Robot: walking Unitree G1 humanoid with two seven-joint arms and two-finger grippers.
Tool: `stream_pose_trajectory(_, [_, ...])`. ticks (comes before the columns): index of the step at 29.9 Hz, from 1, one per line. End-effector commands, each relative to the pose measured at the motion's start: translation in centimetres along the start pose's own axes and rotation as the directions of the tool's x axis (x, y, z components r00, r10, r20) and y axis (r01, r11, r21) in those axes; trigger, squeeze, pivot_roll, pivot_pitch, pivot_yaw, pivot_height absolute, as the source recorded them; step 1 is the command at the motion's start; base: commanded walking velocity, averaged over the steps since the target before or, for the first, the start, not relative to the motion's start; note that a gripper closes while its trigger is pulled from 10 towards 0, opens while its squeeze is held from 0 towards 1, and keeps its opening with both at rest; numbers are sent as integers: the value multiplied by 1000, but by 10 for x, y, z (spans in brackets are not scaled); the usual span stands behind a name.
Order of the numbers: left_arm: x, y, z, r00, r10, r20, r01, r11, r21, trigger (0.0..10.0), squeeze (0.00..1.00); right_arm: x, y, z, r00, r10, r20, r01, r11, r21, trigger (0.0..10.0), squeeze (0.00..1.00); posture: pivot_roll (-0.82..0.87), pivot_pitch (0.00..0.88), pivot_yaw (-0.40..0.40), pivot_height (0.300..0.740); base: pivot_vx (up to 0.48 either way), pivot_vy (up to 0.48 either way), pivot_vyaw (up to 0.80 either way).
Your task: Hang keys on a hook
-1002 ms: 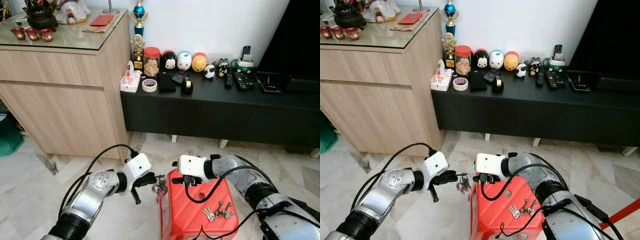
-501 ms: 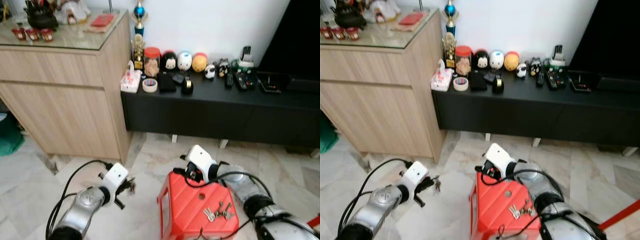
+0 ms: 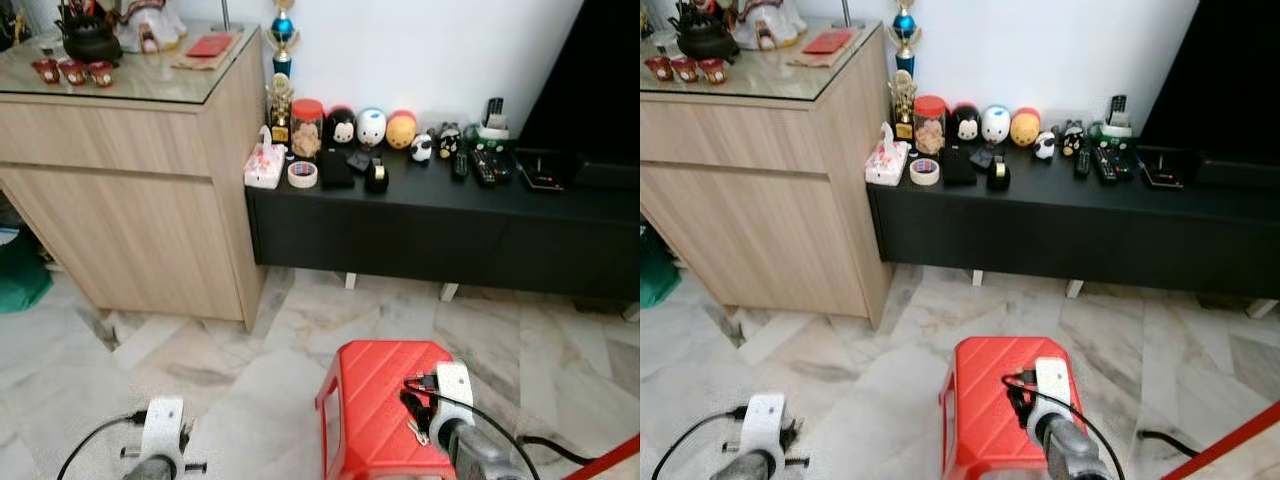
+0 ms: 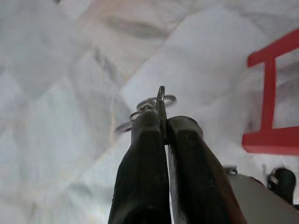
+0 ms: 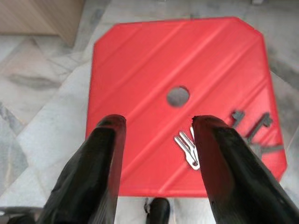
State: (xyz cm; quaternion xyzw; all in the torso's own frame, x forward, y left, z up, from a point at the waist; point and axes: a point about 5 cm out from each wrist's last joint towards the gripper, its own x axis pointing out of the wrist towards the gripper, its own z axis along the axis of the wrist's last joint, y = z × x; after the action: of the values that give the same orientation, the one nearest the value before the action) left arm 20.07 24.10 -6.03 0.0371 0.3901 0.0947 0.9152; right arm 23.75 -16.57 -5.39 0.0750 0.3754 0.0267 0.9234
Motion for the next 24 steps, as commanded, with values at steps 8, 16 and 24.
stream_pose_trajectory(8, [-12,-8,-44,992,-1,-128,-2,1000,-25,10000,0,-7,-11,-22,995,-81,-61,84,994,62,10000,0,82,0,-45,740,0,0,0])
stream_pose_trajectory(16, [-14,-12,-50,990,-21,-139,17,999,-35,10000,0,-14,-22,-41,986,-102,-128,113,991,76,10000,0,69,0,-29,740,0,0,0])
stream_pose_trajectory(24, [-11,-14,-43,992,-38,-124,38,999,-7,10000,0,-14,-18,-43,987,-86,-135,97,992,76,10000,0,76,0,-22,740,-291,0,0])
